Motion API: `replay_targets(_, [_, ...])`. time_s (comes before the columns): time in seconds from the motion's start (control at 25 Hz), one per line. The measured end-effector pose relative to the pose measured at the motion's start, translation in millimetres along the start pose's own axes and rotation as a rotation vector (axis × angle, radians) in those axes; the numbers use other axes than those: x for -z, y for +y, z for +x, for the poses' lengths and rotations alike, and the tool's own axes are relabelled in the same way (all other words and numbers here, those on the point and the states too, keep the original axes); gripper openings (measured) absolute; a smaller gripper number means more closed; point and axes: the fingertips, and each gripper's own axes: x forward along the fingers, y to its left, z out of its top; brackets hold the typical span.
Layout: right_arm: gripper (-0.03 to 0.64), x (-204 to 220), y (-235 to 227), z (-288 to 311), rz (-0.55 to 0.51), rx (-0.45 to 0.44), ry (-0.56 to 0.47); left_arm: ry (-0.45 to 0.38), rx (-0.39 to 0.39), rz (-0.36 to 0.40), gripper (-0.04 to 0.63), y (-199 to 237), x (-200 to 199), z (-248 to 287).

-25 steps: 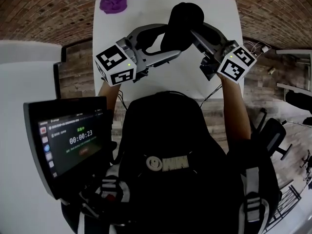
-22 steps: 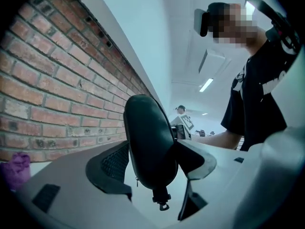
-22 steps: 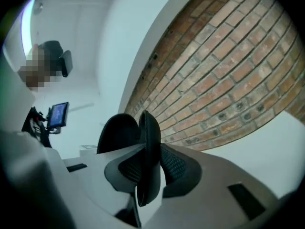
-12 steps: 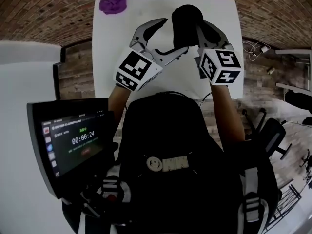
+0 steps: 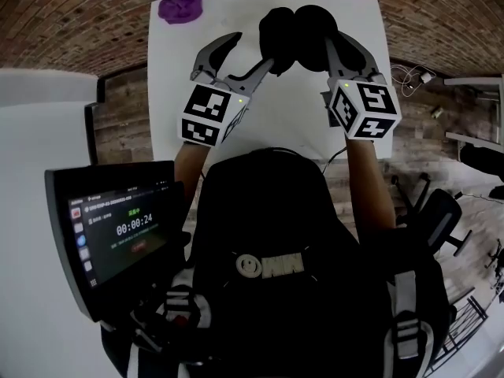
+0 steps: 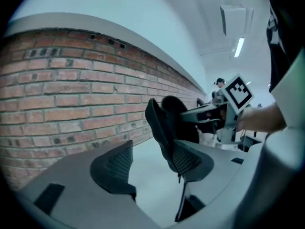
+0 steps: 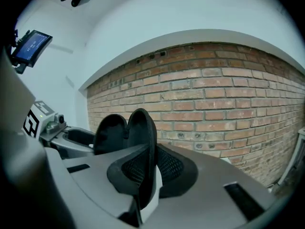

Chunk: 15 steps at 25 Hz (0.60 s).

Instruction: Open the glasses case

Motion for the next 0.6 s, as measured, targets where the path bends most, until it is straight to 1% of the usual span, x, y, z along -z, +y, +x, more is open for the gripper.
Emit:
replay_targets(0.04, [0.034,-0.4,2.0,-2.5,0.02,-0.033,-0.001,-0.002,-0.036,0.008,0.267,8.7,2.1,-2.2])
replay_targets(0.08, [0.034,-0.6,8.3,-4.4,0.052,-0.088,-0.002,-0.015,-0.048,0.006,0.237,13.1,1.7,-3.3])
replay_targets(0.12, [0.034,-0.7,16.9,-5.5,0.096,-0.154,-0.001,-0.032,-0.034,-0.006,0.204,13.2,-0.5,-2.9])
replay_targets(0.16, [0.034,-0.5,25.1,-5.9,0.146,-0.217,0.001,-0.049,-0.007,-0.02,0.202,10.5,-3.2,-1.8])
replay_targets(0.2, [0.034,0.4,30.2,-5.8,0.194,-0.265,0.007,-0.062,0.025,-0.034,0.19,6.7,-5.7,-0.8])
replay_targets(0.24, [0.034,2.0,31.2,-5.1,0.23,-0.295,0.014,-0.072,0.057,-0.054,0.161,3.2,-7.8,-0.6])
replay_targets(0.28, [0.034,4.2,29.1,-3.9,0.253,-0.314,0.021,-0.081,0.094,-0.093,0.13,0.3,-9.4,-1.0])
replay_targets(0.32, [0.034,6.2,25.8,-2.5,0.267,-0.331,0.025,-0.089,0.133,-0.155,0.083,-1.7,-10.9,-1.2])
replay_targets(0.36, [0.034,7.0,23.4,-1.6,0.277,-0.351,0.023,-0.096,0.168,-0.228,0.057,-2.3,-12.0,-0.7])
replay_targets(0.4, [0.034,6.4,22.5,-1.3,0.285,-0.37,0.014,-0.1,0.188,-0.285,0.051,-1.5,-12.7,0.5])
replay_targets(0.44, [0.034,4.9,23.5,-1.7,0.287,-0.387,0.002,-0.102,0.194,-0.31,0.049,0.3,-13.4,1.4])
replay_targets(0.52, [0.038,2.5,29.5,-3.3,0.281,-0.416,-0.007,-0.104,0.183,-0.297,0.049,5.5,-14.9,0.8])
replay_targets(0.6, [0.067,1.8,34.9,-4.9,0.298,-0.453,-0.002,-0.101,0.169,-0.27,0.051,11.8,-16.4,-1.5])
